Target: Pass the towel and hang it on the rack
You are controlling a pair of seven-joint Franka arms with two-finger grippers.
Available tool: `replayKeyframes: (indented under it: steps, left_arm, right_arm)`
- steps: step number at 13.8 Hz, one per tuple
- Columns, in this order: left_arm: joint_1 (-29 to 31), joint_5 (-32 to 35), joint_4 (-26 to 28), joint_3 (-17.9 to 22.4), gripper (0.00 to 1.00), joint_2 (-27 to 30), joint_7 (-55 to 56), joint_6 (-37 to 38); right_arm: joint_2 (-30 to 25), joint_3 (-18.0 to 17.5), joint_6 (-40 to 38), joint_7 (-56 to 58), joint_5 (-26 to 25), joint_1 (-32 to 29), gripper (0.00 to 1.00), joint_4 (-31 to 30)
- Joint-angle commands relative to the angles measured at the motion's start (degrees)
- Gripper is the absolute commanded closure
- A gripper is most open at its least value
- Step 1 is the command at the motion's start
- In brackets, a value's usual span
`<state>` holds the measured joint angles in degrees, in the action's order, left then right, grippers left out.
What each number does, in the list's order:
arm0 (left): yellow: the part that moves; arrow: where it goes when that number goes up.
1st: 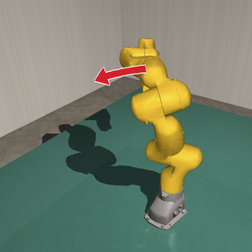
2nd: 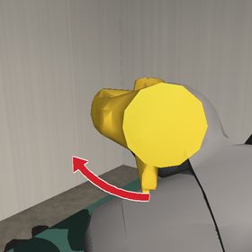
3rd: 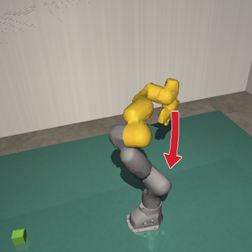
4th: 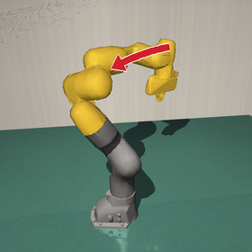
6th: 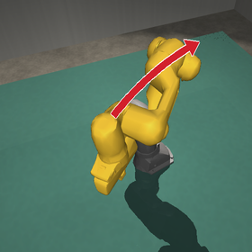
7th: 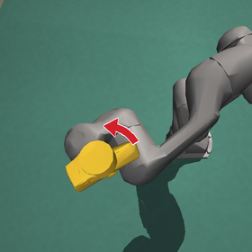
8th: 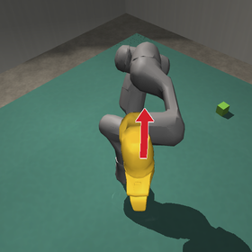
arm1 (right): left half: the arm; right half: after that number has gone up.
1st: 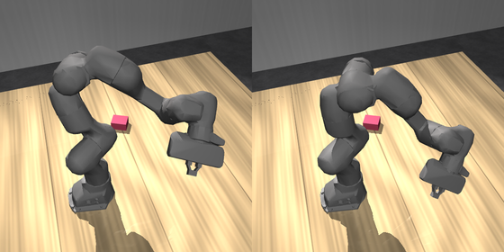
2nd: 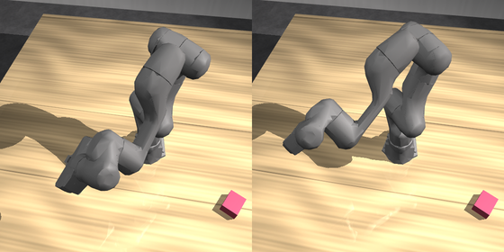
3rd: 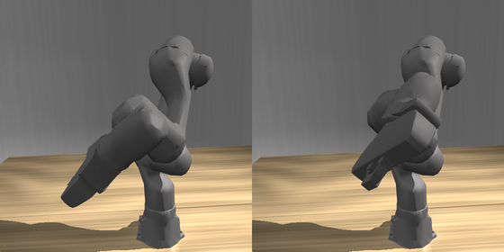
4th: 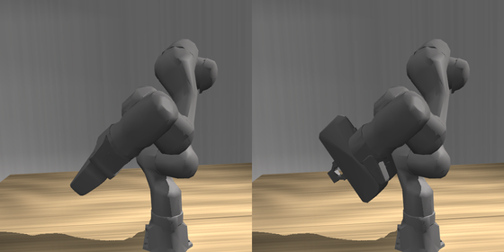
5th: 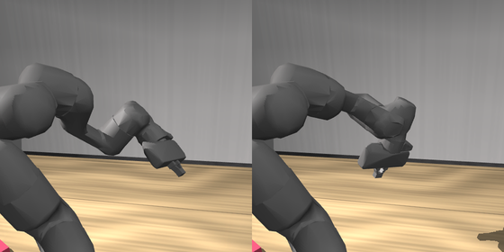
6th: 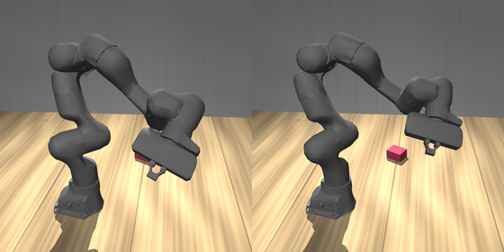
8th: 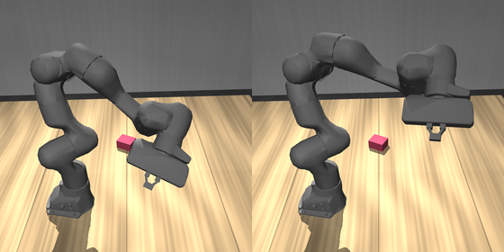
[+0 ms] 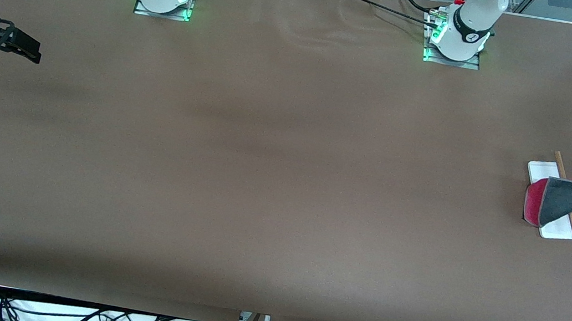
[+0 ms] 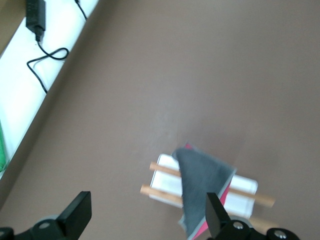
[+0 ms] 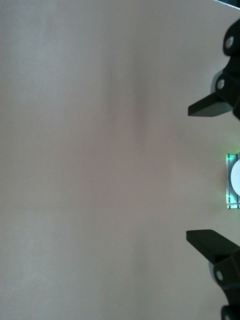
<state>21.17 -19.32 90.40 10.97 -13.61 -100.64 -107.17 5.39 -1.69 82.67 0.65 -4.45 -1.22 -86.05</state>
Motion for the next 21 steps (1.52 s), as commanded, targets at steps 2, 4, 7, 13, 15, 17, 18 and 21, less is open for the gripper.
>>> replayKeyframes:
  steps: [2,4,7,13,15,17,18,21]
  left_arm:
    - [-7.2,7.4,7.8,0.6,0.0,8.9,25.9,1.1]
    - [-11.5,9.2,9.9,0.5,0.0,11.7,35.8,2.8]
    - [-14.5,16.8,10.1,-4.8,0.0,15.2,57.6,6.5]
    - [-14.7,19.5,9.7,-16.7,0.0,18.2,86.6,15.2]
    - [-14.8,19.7,9.4,-19.1,0.0,18.2,94.3,16.3]
    - [-14.8,19.7,9.4,-19.7,0.0,18.4,100.2,17.5]
    - [-14.8,19.6,9.4,-19.7,0.0,18.5,101.4,17.7]
    - [-14.7,18.4,9.4,-19.0,0.0,18.6,101.7,17.5]
  right_arm:
    - [0.4,-0.1,-0.1,1.0,0.7,0.0,0.0,1.4]
    - [0.4,0.0,-0.1,0.9,0.4,0.0,0.0,1.4]
    - [0.8,0.0,-0.1,1.0,0.3,-0.1,0.0,1.4]
    - [0.8,-0.1,-0.1,1.0,0.3,0.0,0.0,1.4]
    - [0.8,0.0,-0.1,1.0,0.3,0.0,0.0,1.4]
    - [0.8,-0.1,-0.1,1.0,0.4,0.0,0.0,1.4]
    - [0.8,-0.1,0.0,1.0,0.4,0.0,0.0,1.5]
    - [0.8,-0.1,0.0,1.0,0.5,0.0,0.0,1.5]
